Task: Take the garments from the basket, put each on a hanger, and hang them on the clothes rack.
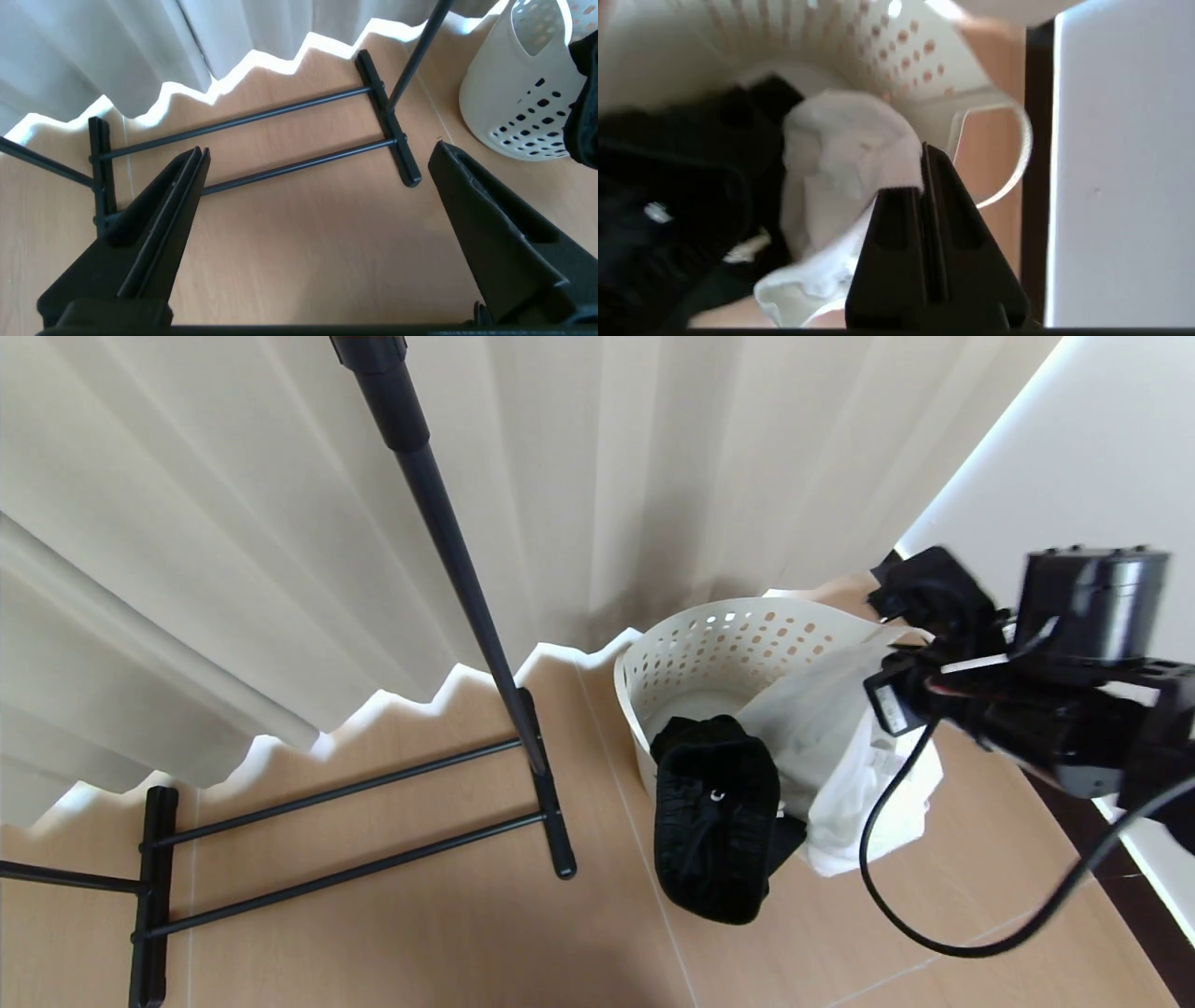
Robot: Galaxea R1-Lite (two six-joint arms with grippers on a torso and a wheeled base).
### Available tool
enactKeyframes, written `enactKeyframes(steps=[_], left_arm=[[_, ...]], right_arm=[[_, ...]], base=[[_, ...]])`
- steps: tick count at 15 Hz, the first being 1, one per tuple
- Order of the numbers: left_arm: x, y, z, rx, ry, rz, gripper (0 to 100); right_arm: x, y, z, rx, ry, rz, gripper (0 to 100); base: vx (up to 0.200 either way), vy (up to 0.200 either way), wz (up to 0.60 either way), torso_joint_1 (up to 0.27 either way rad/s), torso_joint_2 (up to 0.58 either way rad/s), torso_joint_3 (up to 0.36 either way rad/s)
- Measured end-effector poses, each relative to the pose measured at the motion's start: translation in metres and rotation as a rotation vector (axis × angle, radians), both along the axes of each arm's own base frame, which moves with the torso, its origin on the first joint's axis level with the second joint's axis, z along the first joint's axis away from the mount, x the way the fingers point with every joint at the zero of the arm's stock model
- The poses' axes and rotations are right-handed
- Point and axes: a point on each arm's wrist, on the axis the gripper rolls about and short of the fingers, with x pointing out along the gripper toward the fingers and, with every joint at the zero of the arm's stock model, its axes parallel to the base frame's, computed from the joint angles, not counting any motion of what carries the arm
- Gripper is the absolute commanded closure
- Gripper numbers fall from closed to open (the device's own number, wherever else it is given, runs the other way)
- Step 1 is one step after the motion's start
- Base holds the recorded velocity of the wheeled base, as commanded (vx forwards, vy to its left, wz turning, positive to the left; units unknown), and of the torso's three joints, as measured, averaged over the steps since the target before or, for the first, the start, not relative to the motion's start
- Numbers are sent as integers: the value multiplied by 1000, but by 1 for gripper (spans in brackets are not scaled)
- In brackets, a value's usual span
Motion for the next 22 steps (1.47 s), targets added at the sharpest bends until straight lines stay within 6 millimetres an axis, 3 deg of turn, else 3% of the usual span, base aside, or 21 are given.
enactKeyframes(steps=[3,5,7,10,22], left_arm=[[0,0,0,0,0,0,0],[0,0,0,1,0,0,0],[0,0,0,1,0,0,0],[0,0,0,5,0,-1,0],[0,0,0,3,0,-1,0]], right_arm=[[-72,-11,47,217,-169,81,100],[-106,-23,53,286,-214,152,100],[-124,-31,60,320,-254,203,100],[-133,-36,64,335,-282,208,100],[-132,-35,49,315,-238,249,100]], base=[[0,0,0,0,0,0],[0,0,0,0,0,0],[0,0,0,0,0,0],[0,0,0,0,0,0],[0,0,0,2,3,185]])
